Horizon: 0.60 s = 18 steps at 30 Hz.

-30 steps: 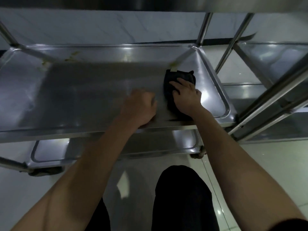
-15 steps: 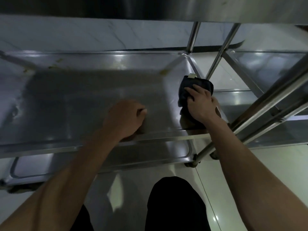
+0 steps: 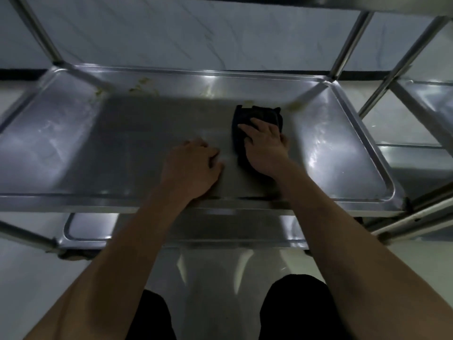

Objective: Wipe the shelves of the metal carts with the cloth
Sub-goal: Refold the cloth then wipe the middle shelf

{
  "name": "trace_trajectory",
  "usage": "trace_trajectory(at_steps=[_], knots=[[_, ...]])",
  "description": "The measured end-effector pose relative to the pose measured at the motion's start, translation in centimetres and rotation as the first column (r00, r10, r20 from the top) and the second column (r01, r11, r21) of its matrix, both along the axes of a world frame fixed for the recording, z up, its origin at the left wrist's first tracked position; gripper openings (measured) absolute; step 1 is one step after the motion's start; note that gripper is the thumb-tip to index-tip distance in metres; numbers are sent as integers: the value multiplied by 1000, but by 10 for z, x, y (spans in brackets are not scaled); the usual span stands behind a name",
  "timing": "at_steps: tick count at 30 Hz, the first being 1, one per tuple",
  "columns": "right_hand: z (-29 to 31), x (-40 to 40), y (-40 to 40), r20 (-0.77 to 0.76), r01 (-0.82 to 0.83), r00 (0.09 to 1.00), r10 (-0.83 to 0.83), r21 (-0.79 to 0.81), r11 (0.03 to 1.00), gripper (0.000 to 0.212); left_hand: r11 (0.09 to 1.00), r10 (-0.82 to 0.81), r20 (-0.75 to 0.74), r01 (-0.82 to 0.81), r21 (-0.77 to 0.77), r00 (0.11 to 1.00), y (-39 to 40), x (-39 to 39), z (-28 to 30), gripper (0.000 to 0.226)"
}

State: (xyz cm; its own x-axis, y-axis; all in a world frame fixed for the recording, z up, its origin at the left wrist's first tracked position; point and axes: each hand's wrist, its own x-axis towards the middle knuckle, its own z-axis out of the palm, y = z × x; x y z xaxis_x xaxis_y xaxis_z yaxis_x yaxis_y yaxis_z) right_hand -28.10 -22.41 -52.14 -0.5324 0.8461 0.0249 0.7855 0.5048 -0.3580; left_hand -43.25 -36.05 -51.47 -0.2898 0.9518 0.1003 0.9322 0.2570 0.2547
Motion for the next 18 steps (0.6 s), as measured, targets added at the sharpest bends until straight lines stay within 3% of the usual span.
trace_trajectory(at_steps=[4, 7, 18], knots=[[-2, -51, -9, 2, -150, 989, 150, -15, 989, 48, 997, -79, 124, 78, 10, 989, -3, -7, 1, 44], [-3, -66, -8, 10, -220, 975, 220, -16, 975, 47, 993, -118, 132, 113, 43, 984, -5, -12, -1, 36], [-3, -33, 8, -60, -118, 991, 116, -35, 992, 46, 996, 39, 87, -32, -81, 995, 0, 9, 17, 37]])
